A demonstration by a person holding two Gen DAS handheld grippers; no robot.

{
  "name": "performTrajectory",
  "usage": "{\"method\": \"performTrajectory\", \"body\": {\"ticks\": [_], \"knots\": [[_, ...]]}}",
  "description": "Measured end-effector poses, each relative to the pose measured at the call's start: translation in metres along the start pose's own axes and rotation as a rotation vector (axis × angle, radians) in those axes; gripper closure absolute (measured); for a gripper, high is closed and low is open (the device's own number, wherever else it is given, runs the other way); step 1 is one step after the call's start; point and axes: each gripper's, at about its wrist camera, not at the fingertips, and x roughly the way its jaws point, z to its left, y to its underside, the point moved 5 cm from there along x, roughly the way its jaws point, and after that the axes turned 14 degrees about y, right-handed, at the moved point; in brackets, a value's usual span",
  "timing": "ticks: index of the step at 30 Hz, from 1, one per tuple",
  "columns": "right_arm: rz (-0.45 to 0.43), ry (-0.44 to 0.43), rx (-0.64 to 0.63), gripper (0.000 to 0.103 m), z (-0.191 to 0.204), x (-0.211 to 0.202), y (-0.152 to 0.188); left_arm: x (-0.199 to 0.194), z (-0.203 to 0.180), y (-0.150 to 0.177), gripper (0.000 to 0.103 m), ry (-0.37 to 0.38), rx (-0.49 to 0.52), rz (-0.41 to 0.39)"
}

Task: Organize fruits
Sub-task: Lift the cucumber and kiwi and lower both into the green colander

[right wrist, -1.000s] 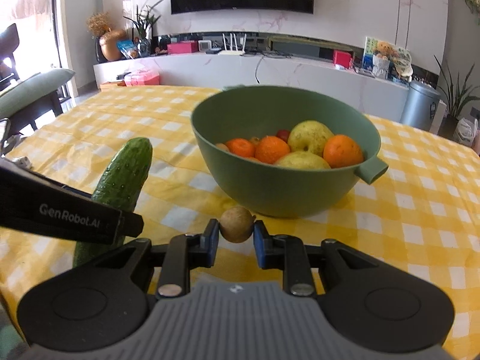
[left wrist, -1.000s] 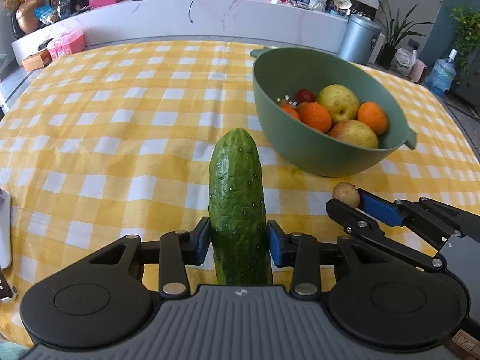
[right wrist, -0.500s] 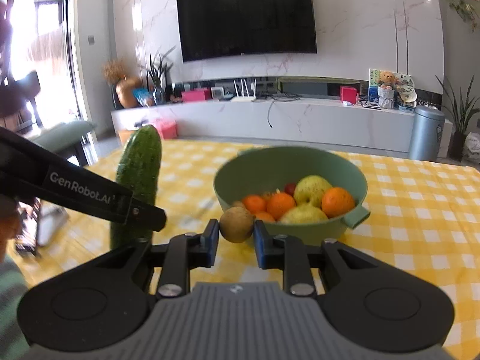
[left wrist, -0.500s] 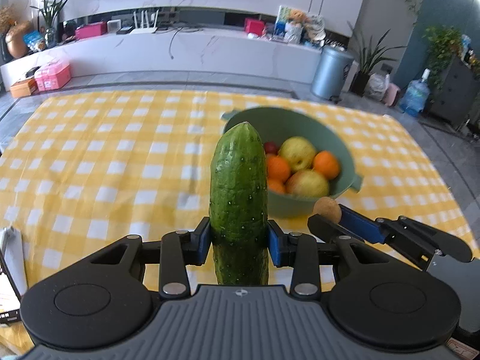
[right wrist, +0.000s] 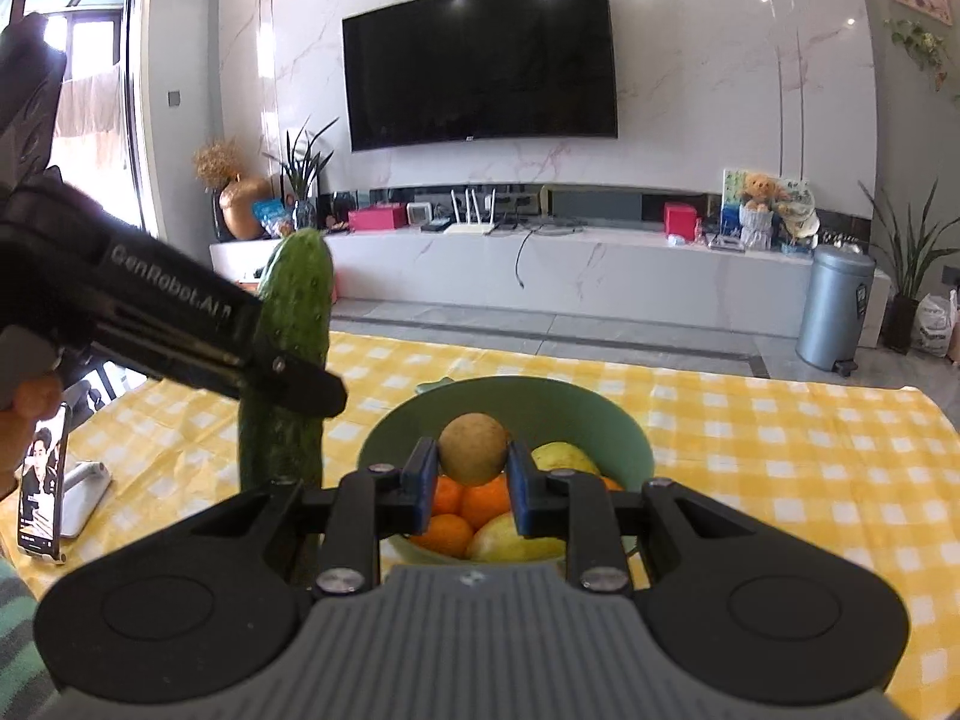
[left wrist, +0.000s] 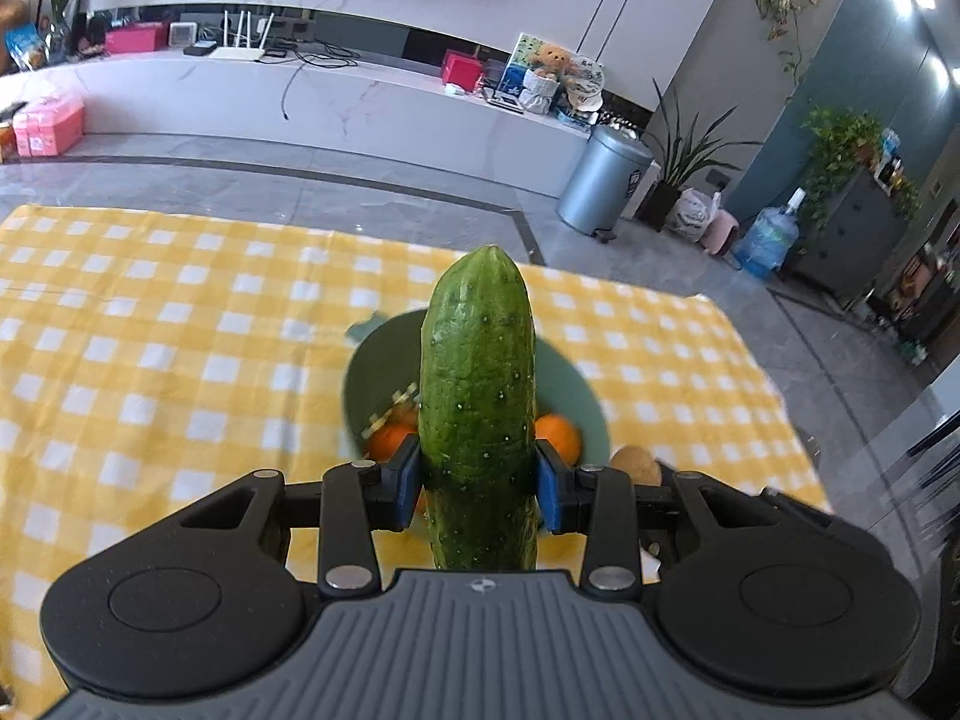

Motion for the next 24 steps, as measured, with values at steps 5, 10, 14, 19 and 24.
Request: {"method": "performTrajectory", "body": {"ticks": [5, 10, 14, 19, 24], "knots": [[0.028, 0.007, -0.02, 0.082, -0.011, 0.015, -0.016, 0.024, 0.01, -0.017, 0.06, 0.072, -0.127, -0.009], [0.05, 0.031, -0.078, 0.082, -0.016, 0.034, -0.019, 0.06, 0.032, -0.013, 0.06, 0.082, -0.238, 0.027], [0.087, 0.033, -0.118, 0.082, -0.016, 0.051, -0.013, 0.08, 0.046, -0.008, 0.06, 0.089, -0.278, 0.064], [0.147, 0.0, -0.116, 0.082, -0.019, 0.07, -0.006, 0.089, 0.06, -0.008, 0.06, 0.105, -0.324, 0.09], [0.182, -0.007, -0.109, 0.082, -0.018, 0.08, -0.003, 0.104, 0.076, -0.008, 0.06, 0.124, -0.441, 0.125]]}}
